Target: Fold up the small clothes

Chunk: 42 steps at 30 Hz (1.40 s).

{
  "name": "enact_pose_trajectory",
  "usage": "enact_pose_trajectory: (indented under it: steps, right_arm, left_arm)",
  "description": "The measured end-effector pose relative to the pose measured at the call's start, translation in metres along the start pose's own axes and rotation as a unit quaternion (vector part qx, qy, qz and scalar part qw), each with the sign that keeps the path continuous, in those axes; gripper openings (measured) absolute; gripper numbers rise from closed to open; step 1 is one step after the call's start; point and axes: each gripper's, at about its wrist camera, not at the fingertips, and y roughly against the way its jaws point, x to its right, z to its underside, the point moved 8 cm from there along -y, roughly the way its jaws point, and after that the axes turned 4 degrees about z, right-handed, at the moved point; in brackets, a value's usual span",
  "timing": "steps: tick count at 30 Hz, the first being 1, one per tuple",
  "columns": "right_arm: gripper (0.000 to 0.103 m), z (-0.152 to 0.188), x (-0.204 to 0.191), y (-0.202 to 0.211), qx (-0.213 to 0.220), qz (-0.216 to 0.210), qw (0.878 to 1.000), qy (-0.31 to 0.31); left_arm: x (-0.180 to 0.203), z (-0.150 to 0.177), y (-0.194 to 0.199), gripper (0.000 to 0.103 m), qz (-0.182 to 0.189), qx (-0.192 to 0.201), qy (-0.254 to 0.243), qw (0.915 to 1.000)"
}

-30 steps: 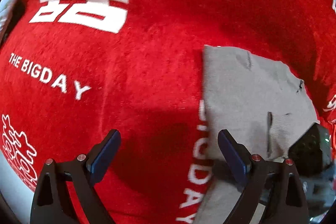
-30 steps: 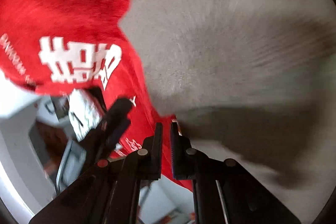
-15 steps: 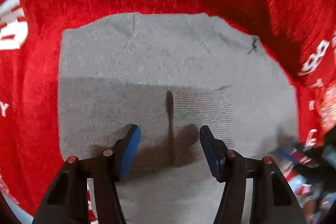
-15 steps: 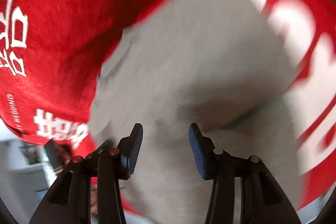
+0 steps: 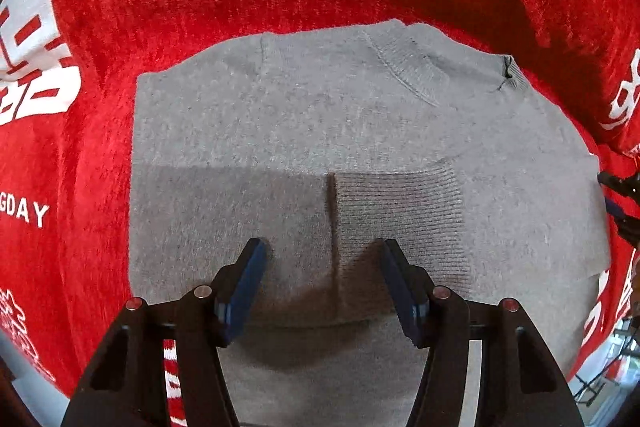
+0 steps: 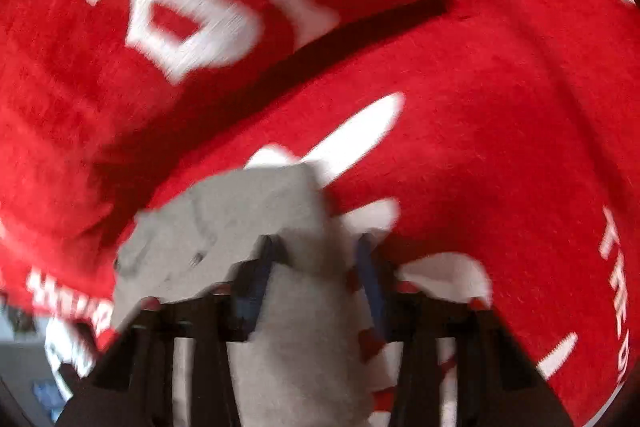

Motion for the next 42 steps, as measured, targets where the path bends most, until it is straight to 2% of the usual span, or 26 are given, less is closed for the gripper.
enact_pose_trajectory:
  steps: [2, 5, 8, 13, 15, 22, 28, 30, 34, 37, 38, 42]
  right_arm:
    - [0.008, -0.002, -0.011, 0.009, 0.013, 0.030, 0.997, 0.072]
    - [0.007, -0.007, -0.006, 0.014, 0.029, 0.083, 0.988, 0.125]
    - [0.008, -0.008, 0.013, 0.003, 0.023, 0.113, 0.984, 0.134]
    - [0.010, -0.007, 0.023, 0.022, 0.033, 0.135, 0.984, 0.109]
    - [0.010, -0.002, 0.022, 0.033, 0.034, 0.135, 0.984, 0.114]
    - [0.010, 0.041, 0.002, 0.055, 0.012, 0.085, 0.987, 0.133]
    - [0.009, 0.072, 0.007, 0.019, -0.018, 0.117, 0.982, 0.145]
    - [0.009, 0.072, 0.009, 0.024, -0.010, 0.116, 0.982, 0.151]
    - [0.010, 0.075, 0.017, 0.039, -0.021, 0.129, 0.981, 0.142]
    - [0.014, 0.076, 0.024, 0.054, -0.020, 0.127, 0.983, 0.131]
    - [0.014, 0.092, 0.023, 0.054, -0.021, 0.123, 0.984, 0.127]
    - [0.014, 0.108, 0.017, 0.056, -0.029, 0.112, 0.986, 0.118]
  left_arm:
    - [0.004, 0.001, -0.001, 0.062, -0.006, 0.002, 0.002, 1.0000]
    - [0.006, 0.003, -0.002, 0.062, -0.016, 0.003, 0.001, 0.9999]
    - [0.011, 0.006, -0.003, 0.062, -0.020, 0.007, -0.005, 0.9998]
    - [0.015, 0.013, -0.002, 0.062, -0.022, 0.006, -0.009, 0.9997]
    - [0.016, 0.022, 0.004, 0.062, -0.024, 0.004, -0.011, 0.9996]
    - [0.020, 0.041, 0.021, 0.062, -0.030, 0.001, -0.003, 0.9995]
    - [0.025, 0.049, 0.024, 0.062, -0.034, -0.001, -0.001, 0.9994]
    - [0.025, 0.049, 0.023, 0.062, -0.035, -0.002, 0.000, 0.9994]
    - [0.025, 0.045, 0.023, 0.063, -0.034, -0.009, 0.000, 0.9994]
    - [0.028, 0.053, 0.022, 0.063, -0.040, -0.022, -0.005, 0.9989]
    - [0.029, 0.055, 0.022, 0.063, -0.044, -0.027, -0.009, 0.9986]
    - [0.039, 0.064, 0.026, 0.063, -0.044, -0.032, -0.012, 0.9984]
